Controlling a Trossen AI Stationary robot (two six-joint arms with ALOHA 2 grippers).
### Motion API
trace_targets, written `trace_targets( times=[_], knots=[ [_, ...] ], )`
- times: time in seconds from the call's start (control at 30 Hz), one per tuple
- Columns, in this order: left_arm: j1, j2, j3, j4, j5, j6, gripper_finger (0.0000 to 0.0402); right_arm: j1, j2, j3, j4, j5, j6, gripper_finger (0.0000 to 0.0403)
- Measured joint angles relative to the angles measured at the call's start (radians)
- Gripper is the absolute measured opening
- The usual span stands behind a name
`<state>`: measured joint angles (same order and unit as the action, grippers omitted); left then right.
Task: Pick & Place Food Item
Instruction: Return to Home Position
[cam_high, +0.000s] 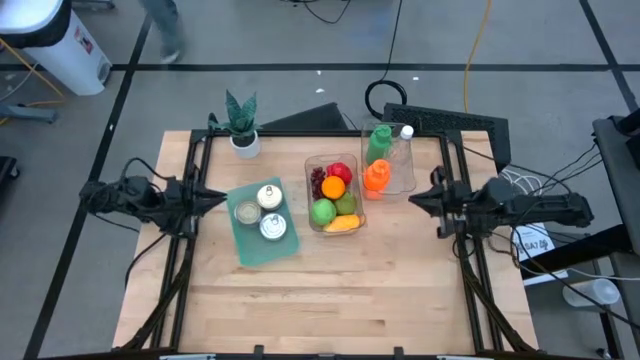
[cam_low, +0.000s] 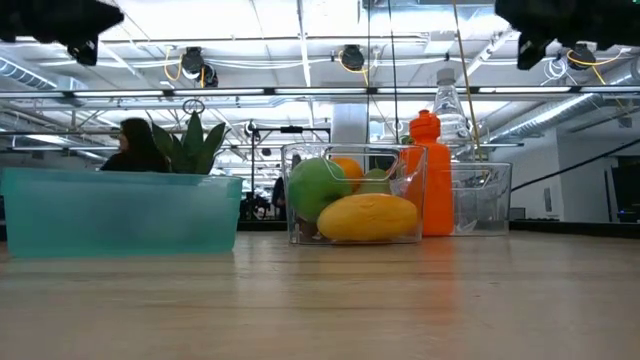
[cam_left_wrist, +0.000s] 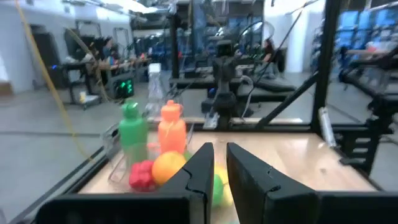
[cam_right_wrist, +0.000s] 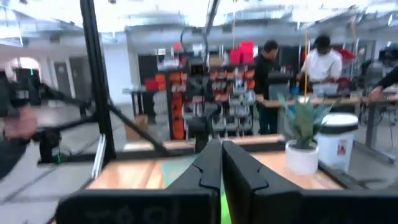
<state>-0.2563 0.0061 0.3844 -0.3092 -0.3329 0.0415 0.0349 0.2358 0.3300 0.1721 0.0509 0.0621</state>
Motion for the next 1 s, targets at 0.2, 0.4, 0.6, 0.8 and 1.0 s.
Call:
trace_targets(
  times=[0.2,0.4,0.6,0.8,1.0],
  knots=[
    [0.0,0.0,-0.019,0.016,-0.006,0.029,0.0051,0.0,-0.155,-0.037,-0.097,0.036,-0.005,0.0001],
    [0.0,0.001,-0.145,0.146,0.018,0.048,0.0051,0.0,-0.217,-0.142,-0.034,0.053,-0.011,0.0001],
    [0.0,0.0,-0.239,0.208,-0.026,0.032,0.0051,0.0,-0.221,-0.21,-0.001,0.053,0.005,0.0001],
    [0.005,0.0,-0.301,0.258,0.016,0.055,0.0051,-0.001,-0.22,-0.28,0.055,0.054,0.037,0.0001],
    [0.056,0.0,-0.333,0.258,0.059,0.027,0.0051,-0.002,-0.222,-0.301,0.042,0.082,0.084,0.0001]
  ],
)
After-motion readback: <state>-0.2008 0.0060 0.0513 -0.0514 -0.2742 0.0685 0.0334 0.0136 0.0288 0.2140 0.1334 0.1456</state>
